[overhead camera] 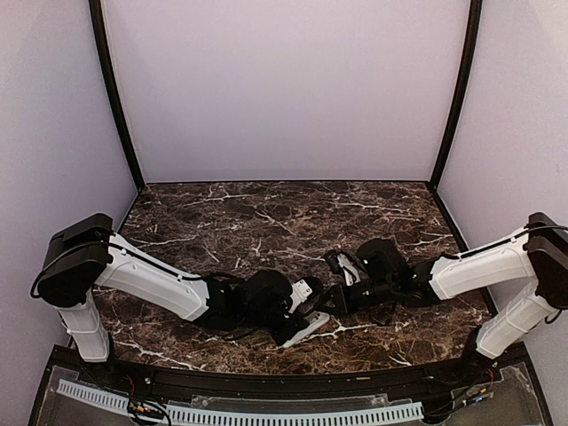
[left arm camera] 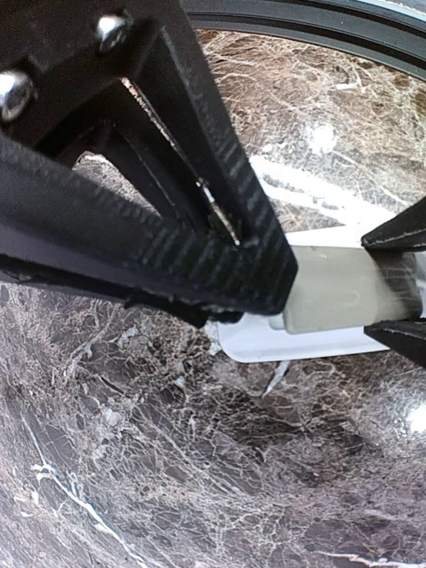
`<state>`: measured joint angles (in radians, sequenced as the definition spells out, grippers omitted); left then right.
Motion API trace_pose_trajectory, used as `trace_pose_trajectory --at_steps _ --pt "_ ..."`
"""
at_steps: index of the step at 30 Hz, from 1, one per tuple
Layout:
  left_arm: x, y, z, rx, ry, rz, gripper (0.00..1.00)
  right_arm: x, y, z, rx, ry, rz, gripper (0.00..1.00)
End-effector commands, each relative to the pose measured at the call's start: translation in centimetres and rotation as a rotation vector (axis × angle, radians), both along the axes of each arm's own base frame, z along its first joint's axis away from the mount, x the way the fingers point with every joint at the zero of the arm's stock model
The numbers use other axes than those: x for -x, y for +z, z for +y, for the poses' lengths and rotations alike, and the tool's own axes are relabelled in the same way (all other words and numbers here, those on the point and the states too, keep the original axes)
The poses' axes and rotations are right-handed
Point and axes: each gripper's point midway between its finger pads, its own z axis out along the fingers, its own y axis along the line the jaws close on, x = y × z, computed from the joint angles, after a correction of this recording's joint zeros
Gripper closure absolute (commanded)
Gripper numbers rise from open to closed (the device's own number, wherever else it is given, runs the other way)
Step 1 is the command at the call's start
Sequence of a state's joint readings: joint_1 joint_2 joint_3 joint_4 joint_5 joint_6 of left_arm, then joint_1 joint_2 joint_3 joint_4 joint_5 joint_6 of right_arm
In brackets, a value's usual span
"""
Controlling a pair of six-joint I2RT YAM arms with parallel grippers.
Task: Load the batteries into the remote control
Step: Load the battery cover onto the remote control without the battery cover.
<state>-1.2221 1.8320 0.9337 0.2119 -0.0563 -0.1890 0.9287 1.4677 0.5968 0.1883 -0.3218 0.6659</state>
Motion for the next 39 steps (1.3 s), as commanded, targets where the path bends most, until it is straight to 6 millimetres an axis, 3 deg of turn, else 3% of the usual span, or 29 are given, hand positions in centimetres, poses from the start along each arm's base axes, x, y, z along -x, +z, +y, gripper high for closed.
trace_pose_trajectory --at_steps 1,10,39 --pt "2.3 -3.5 3.0 -0.15 -0.037 0.083 0.87 -0.2 0.1 0.7 -0.023 0.016 -0.012 0.9" --pt "2.3 -3.8 3.1 -0.161 -0.034 0.081 0.86 0.0 -0.4 0.6 -0.027 0.011 0.004 0.97" --pt "2.4 -4.7 3.6 -0.214 -0.028 0.103 0.71 1.3 -2.3 0.6 -0.031 0.008 0.069 0.94"
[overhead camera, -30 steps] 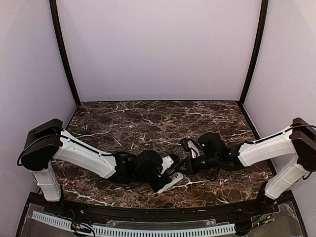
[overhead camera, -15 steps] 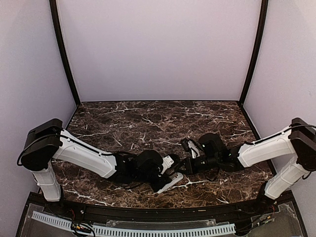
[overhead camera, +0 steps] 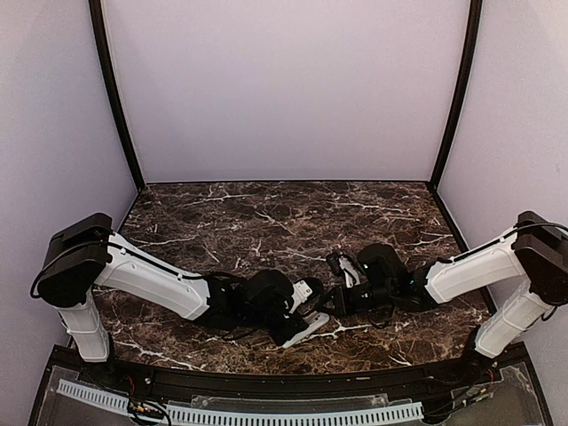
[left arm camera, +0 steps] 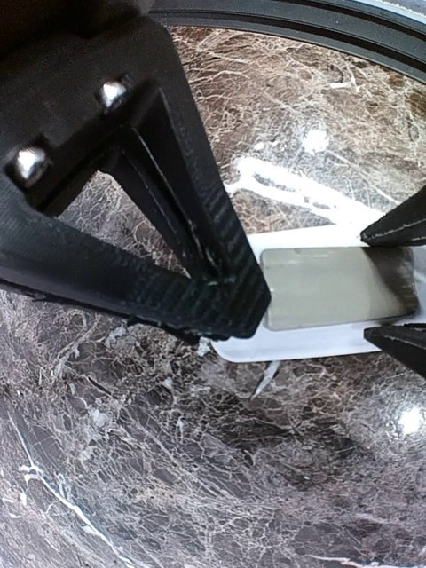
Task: Load the batteries into the remote control
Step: Load the battery cover onto the remote control without the battery cover.
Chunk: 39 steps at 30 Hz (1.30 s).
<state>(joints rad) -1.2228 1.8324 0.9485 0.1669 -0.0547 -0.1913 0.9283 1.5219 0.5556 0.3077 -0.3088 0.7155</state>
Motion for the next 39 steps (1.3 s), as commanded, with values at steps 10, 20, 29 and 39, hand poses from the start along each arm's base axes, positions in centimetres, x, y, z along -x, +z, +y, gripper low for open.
trace_pose_trajectory --at_steps 10,20,29,39 --pt "2.4 -4.7 3.3 -0.188 -0.032 0.097 0.68 1.8 -1.1 0.9 -0.019 0.056 0.058 0.94" --pt "2.4 -4.9 3.3 -0.19 -0.035 0.099 0.59 2.2 -2.2 1.0 -0.006 0.059 0.074 0.94" --pt "2.4 -4.4 3.0 -0.173 -0.04 0.093 0.52 2.6 -2.3 0.5 0.03 0.063 0.047 0.94" --pt "2.3 -3.0 2.2 -0.133 -0.058 0.069 0.45 2.2 -0.9 0.4 0.042 0.068 -0.004 0.92"
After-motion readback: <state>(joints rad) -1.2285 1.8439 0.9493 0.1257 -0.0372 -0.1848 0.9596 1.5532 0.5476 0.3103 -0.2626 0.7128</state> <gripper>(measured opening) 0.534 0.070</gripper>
